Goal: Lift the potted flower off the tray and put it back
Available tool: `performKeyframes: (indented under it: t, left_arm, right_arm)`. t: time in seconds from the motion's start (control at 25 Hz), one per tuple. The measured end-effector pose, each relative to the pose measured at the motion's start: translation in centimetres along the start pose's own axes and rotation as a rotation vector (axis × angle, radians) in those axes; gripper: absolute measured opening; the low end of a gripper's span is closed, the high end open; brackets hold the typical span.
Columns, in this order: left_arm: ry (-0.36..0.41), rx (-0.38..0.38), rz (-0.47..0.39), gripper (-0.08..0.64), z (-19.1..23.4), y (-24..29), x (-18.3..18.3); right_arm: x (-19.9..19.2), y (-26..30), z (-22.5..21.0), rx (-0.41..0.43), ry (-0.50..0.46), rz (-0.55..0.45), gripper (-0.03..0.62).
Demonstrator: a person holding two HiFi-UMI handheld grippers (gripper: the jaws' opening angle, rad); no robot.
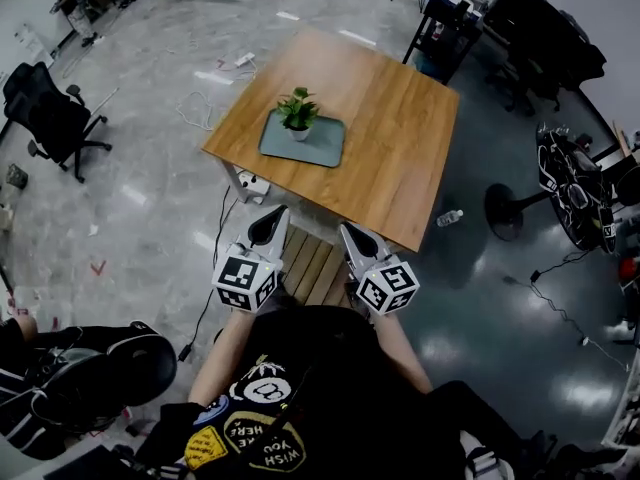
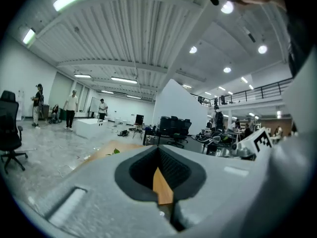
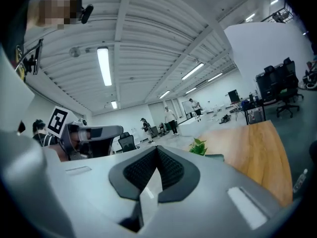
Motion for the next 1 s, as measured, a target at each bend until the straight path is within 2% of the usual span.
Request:
performKeyframes:
  t: [0.08, 0.32, 0.44, 0.6, 0.76, 0.88, 1.0]
  left_arm:
    - [-0.026, -0.012, -0.004, -0.002, 3.0, 2.1, -0.1]
    - [0.033, -0.030, 0.031, -0.002, 8.7, 7.6, -2.6]
    - [0.023, -0.017, 0.048, -0.002, 11.3, 10.7, -3.9]
    - [0.013, -0.001, 0.076, -0.002, 13.6, 15.1, -5.9]
    - [0.075, 0.014, 0.105, -0.002, 15.7, 20.9, -8.1]
    - [0.110, 0.028, 0.146, -0.002, 17.4, 25.4, -10.7]
    - [0.114, 0.065, 0.186, -0.002, 19.1, 29.4, -13.2]
  right_arm:
    - [-0.6, 3.5, -1.8, -0.006, 0.014, -0.001, 0.002]
    - [-1.3, 12.1, -4.1, 0.002, -0.029, 0.059, 0.002]
    - [-2.4, 16.0, -6.8, -0.002, -0.063, 0.082, 0.002]
    - [-5.4, 20.3, -12.3, -0.015, -0.097, 0.122, 0.002]
    - [-10.2, 25.6, -20.3, -0.042, -0.125, 0.220, 0.004]
    - [-13.1, 28.9, -26.0, -0.061, -0.112, 0.285, 0.067]
    - [-15.0, 31.7, -30.4, -0.069, -0.086, 0.305, 0.171]
Point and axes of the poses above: the fingertips, and each gripper's own axes: y forward along the fingers, z to its left, x out of its top, the point moved 3 cm from there along -y, backward along the fingers, and after that the axes turned 12 degrees about x, right-handed, at the moved point
